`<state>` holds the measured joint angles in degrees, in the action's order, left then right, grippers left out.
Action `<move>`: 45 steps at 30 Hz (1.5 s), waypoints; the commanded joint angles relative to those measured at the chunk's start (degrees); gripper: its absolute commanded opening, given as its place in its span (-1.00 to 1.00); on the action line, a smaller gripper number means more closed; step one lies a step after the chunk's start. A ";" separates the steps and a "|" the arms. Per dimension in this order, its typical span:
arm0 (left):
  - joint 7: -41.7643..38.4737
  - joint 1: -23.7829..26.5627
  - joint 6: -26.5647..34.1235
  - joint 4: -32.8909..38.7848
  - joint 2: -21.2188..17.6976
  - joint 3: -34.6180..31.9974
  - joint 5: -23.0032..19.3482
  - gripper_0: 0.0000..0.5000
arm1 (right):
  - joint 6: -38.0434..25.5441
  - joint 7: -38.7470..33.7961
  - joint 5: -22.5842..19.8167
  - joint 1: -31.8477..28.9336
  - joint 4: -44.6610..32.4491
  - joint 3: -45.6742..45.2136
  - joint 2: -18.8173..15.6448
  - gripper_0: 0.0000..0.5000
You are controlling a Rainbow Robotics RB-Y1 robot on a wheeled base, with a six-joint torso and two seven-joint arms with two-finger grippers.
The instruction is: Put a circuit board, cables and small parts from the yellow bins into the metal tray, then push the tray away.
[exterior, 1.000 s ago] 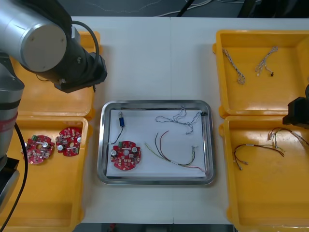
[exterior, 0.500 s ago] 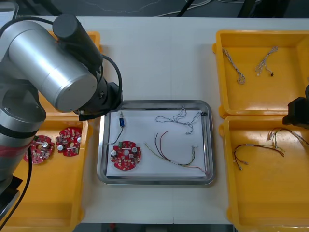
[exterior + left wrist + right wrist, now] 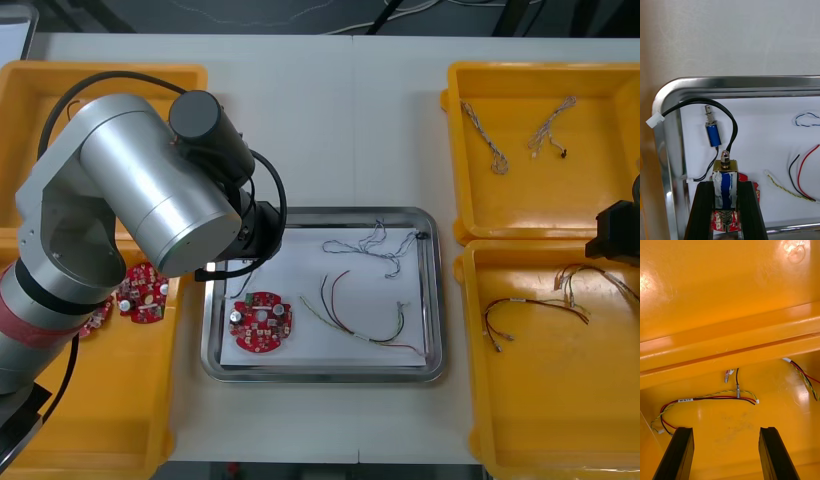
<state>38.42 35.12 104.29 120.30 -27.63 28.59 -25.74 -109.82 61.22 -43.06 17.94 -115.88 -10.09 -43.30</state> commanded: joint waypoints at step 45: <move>-6.43 -0.67 -15.87 -12.46 3.37 13.51 5.44 -1.00 | -0.18 -1.98 0.43 -0.45 -1.54 -1.86 -2.41 1.00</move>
<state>34.66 35.09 89.20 107.45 -26.29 41.24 -20.80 -109.82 61.22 -43.04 17.94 -115.88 -10.09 -43.30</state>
